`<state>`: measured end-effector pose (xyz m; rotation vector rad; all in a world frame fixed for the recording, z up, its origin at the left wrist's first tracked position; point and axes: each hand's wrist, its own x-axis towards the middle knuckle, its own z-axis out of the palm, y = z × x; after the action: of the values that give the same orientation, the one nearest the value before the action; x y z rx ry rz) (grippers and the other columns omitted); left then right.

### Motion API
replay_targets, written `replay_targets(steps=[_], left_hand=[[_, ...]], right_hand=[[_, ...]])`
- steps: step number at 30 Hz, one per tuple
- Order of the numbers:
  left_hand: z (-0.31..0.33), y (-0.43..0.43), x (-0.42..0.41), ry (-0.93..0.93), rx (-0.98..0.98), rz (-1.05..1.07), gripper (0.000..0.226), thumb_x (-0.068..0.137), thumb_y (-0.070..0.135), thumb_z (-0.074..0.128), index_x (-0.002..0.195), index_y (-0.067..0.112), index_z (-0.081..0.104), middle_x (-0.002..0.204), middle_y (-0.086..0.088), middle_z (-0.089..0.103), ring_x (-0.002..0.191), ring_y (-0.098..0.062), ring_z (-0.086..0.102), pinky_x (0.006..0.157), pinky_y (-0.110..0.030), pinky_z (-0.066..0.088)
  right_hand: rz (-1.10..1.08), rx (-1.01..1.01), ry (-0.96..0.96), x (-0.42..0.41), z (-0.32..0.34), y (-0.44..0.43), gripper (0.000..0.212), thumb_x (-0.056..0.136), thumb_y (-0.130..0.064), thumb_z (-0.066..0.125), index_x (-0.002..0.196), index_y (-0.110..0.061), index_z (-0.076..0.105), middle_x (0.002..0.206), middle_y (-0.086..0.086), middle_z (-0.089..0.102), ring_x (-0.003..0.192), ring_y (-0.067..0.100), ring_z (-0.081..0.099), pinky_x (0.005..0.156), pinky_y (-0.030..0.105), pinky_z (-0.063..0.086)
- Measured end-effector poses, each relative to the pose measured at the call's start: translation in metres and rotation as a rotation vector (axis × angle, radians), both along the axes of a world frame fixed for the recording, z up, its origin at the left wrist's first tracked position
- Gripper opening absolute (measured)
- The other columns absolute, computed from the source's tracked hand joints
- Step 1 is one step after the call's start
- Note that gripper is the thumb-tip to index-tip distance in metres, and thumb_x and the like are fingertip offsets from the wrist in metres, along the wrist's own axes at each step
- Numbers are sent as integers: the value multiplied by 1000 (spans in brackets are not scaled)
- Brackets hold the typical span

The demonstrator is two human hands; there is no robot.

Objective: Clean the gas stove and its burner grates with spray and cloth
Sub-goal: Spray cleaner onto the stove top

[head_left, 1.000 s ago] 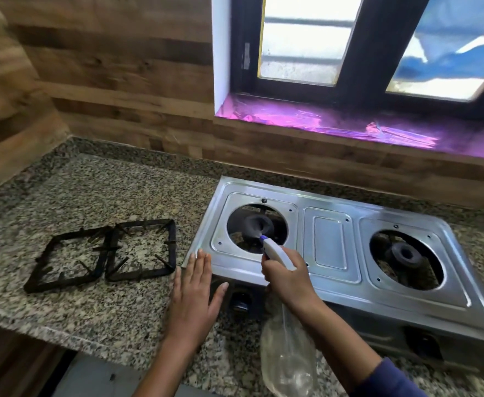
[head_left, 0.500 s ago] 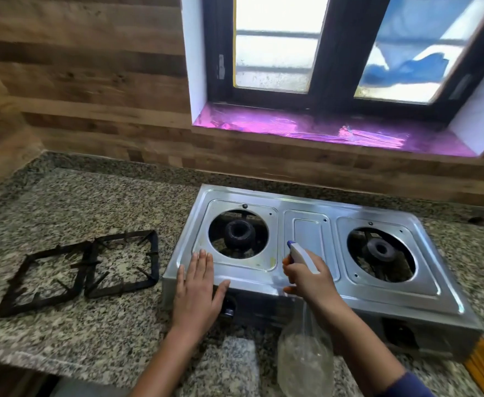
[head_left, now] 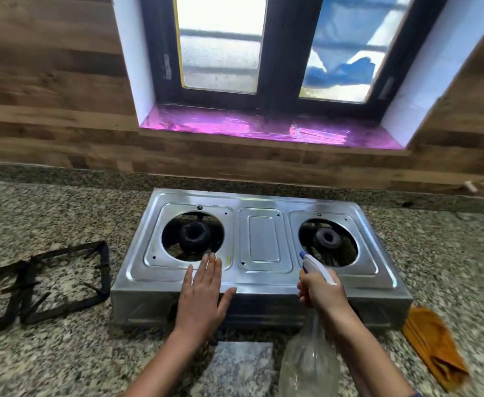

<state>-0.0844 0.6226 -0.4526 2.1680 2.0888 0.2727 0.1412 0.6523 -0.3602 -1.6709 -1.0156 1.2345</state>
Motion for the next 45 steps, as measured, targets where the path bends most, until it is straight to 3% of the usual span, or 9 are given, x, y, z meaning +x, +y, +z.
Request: replay_targets(steps=[4, 7, 19, 22, 27, 31, 34, 40, 45], left_hand=[[1, -1, -2, -12, 14, -13, 78, 98, 60, 11, 141, 6, 49, 148, -11, 45, 140, -21, 31, 116, -34, 0], [2, 0, -3, -20, 11, -21, 79, 99, 60, 10, 141, 5, 48, 148, -11, 45, 139, -22, 34, 116, -33, 0], [1, -1, -4, 36, 44, -20, 78, 97, 61, 16, 148, 7, 37, 155, -10, 34, 145, -23, 25, 117, -34, -2], [0, -1, -4, 42, 41, -22, 79, 97, 62, 13, 148, 6, 37, 155, -10, 32, 145, -23, 25, 117, -34, -1], [-1, -1, 1, 49, 26, 17, 83, 98, 61, 7, 144, 1, 42, 151, -14, 39, 142, -24, 32, 115, -40, 9], [1, 4, 16, 36, 15, -10, 84, 98, 60, 5, 142, 1, 45, 150, -14, 42, 140, -24, 33, 112, -42, 13], [2, 15, 43, 37, -2, -86, 84, 97, 60, 5, 141, 2, 47, 148, -13, 45, 139, -25, 39, 112, -40, 12], [11, 37, 100, 15, -29, -232, 94, 80, 66, -13, 155, 13, 5, 163, -3, -2, 145, -11, -12, 118, -36, -10], [14, 60, 141, 39, -33, -307, 108, 70, 72, -30, 156, 13, 0, 163, -3, -5, 150, -16, -10, 118, -38, -8]], right_hand=[[26, -38, -27, 15, 0, -6, 16, 51, -12, 44, 64, -15, 52, 63, 6, 50, 54, 17, 47, 45, 22, 42], [55, -62, 24, 13, 0, -17, 6, 60, -7, 50, 60, -12, 48, 54, 9, 43, 45, 18, 39, 42, 19, 29], [325, -57, -97, 15, -19, -32, 9, 55, -11, 46, 61, -6, 44, 60, 12, 37, 54, 19, 34, 49, 29, 30], [230, -42, -103, 34, -21, -33, 17, 55, -12, 49, 68, -4, 56, 61, 5, 48, 54, 18, 42, 47, 28, 42], [3, -54, -204, 82, -36, -35, 7, 61, -19, 52, 56, -14, 53, 50, 7, 42, 48, 20, 41, 48, 29, 32], [-6, -111, -185, 110, -35, -39, 16, 73, -1, 53, 69, -14, 61, 67, 7, 56, 59, 20, 50, 48, 26, 47], [-121, -85, -240, 126, -38, -43, 8, 58, -19, 54, 61, -14, 59, 56, 5, 51, 53, 21, 46, 50, 30, 39], [-235, -72, -107, 148, -23, -49, 14, 63, -6, 51, 69, -15, 60, 69, 7, 54, 63, 21, 51, 50, 32, 52], [-325, -16, -155, 172, -21, -50, 11, 70, -6, 53, 62, -13, 56, 61, 11, 48, 50, 21, 44, 45, 27, 38]])
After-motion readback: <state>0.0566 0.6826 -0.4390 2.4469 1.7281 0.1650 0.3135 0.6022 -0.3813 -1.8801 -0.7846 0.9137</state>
